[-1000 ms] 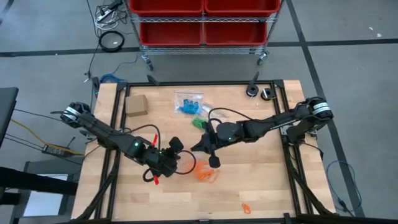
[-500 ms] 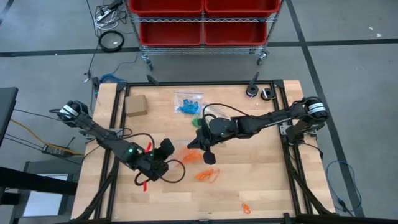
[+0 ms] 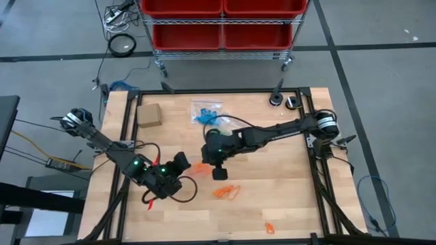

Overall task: Sort rubber bands
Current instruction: Put the orange rubber band into the transparent zip bag

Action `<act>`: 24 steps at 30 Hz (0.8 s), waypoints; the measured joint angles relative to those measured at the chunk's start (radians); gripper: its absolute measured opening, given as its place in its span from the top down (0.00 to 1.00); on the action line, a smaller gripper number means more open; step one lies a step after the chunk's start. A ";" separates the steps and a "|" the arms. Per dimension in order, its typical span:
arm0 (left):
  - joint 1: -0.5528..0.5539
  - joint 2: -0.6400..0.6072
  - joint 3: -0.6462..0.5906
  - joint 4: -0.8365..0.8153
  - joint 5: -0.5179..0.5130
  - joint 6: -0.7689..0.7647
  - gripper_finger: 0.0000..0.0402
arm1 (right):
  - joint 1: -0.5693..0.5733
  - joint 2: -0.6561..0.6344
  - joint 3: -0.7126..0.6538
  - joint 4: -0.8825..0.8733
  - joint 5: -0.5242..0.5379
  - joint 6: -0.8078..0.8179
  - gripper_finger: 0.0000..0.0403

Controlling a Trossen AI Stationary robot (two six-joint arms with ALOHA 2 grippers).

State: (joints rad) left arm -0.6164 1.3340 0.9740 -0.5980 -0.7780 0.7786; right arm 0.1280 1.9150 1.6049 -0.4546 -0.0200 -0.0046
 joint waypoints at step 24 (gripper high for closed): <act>-0.015 0.000 0.032 0.024 -0.063 -0.054 1.00 | 0.210 -0.185 0.016 -0.171 0.391 0.043 0.46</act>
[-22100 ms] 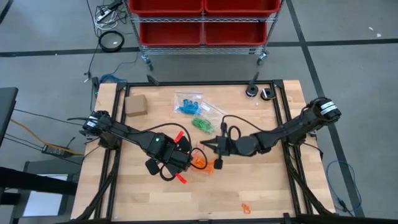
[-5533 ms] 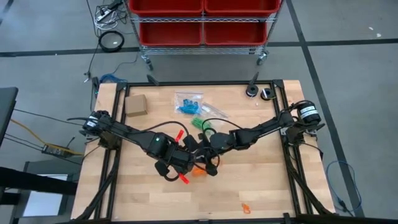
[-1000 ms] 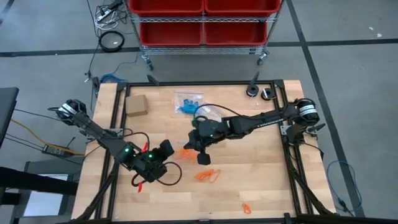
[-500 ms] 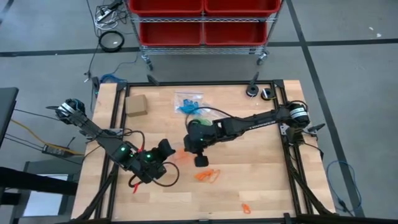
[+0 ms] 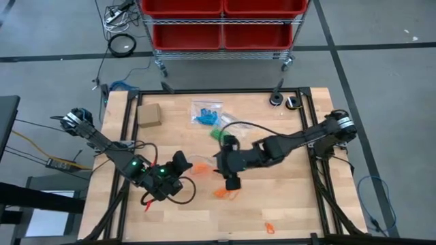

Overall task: Sort rubber bands
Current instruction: Put the orange rubber band into the transparent zip bag

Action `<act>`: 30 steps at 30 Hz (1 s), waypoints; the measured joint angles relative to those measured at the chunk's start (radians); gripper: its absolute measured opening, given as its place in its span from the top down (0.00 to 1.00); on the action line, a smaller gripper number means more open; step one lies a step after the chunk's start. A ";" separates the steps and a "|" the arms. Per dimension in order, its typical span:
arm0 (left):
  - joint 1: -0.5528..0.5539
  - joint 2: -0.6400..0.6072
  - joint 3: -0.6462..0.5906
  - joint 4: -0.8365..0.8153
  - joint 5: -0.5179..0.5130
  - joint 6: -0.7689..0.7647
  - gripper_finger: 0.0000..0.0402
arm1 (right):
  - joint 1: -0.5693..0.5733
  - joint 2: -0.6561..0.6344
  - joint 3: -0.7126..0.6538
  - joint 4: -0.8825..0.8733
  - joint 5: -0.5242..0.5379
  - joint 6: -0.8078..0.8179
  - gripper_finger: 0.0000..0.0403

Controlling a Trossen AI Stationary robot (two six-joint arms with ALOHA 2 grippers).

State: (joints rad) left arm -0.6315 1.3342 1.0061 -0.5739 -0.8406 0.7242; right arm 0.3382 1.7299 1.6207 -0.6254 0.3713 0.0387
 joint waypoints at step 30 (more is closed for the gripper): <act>-0.046 0.000 0.000 -0.039 -0.026 -0.130 1.00 | 0.005 0.136 -0.703 0.781 -0.035 0.190 0.47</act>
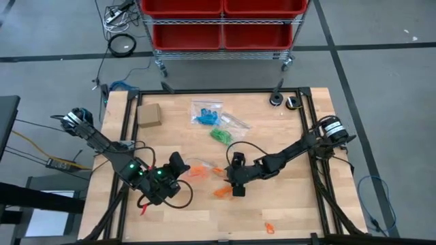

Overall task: Sort rubber bands
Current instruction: Put the orange rubber band into the transparent zip bag

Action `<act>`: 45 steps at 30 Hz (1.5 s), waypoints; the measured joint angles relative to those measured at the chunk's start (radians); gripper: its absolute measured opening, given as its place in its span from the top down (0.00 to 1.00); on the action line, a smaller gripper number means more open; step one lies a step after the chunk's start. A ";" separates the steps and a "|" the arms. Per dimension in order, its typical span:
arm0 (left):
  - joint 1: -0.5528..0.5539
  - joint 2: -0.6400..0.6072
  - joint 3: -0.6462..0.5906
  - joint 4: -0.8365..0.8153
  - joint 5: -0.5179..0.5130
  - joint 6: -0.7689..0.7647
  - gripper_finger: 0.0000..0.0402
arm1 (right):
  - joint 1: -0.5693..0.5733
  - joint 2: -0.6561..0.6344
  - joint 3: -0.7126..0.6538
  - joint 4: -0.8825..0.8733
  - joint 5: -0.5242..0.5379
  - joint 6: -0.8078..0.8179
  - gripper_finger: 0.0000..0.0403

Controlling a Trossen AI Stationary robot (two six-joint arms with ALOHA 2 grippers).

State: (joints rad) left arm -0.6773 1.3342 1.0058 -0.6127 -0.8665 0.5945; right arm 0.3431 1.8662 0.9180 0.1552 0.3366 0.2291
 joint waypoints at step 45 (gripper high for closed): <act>0.001 0.000 -0.001 0.071 0.028 0.013 1.00 | -0.057 -0.309 0.235 -0.217 -0.029 -0.278 1.00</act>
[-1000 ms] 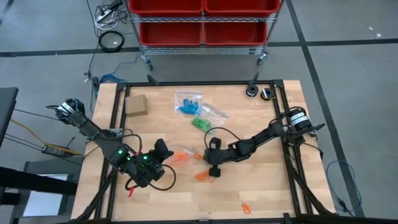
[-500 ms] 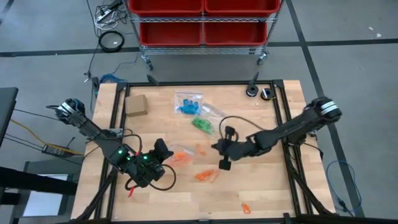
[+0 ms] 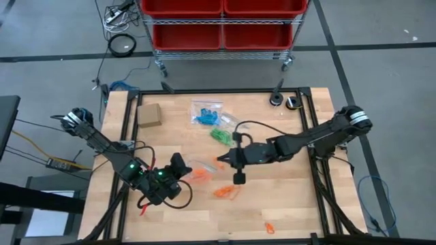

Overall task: Sort rubber bands
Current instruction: Put the orange rubber band into the transparent zip bag

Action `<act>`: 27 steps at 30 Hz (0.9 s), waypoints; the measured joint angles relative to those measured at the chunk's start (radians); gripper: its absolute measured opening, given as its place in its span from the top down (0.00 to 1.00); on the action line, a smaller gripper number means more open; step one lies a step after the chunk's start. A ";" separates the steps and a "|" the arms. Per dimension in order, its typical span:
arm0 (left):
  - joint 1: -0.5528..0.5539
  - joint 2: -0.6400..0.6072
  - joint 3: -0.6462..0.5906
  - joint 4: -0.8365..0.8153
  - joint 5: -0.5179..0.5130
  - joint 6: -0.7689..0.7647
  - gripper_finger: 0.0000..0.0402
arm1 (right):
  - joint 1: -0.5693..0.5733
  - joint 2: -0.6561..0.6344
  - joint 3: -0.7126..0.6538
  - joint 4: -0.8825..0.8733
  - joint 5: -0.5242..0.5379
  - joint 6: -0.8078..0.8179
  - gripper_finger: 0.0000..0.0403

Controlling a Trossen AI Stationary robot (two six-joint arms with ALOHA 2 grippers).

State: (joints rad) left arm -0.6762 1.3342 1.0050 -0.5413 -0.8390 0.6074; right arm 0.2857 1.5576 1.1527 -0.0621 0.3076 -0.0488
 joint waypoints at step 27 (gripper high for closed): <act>0.009 0.000 0.000 0.083 0.002 0.073 1.00 | -0.022 0.258 0.327 -0.292 -0.233 -0.039 0.88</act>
State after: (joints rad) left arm -0.6670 1.3345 1.0050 -0.4582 -0.8371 0.6807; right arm 0.2634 1.8156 1.4796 -0.3541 0.0750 -0.0877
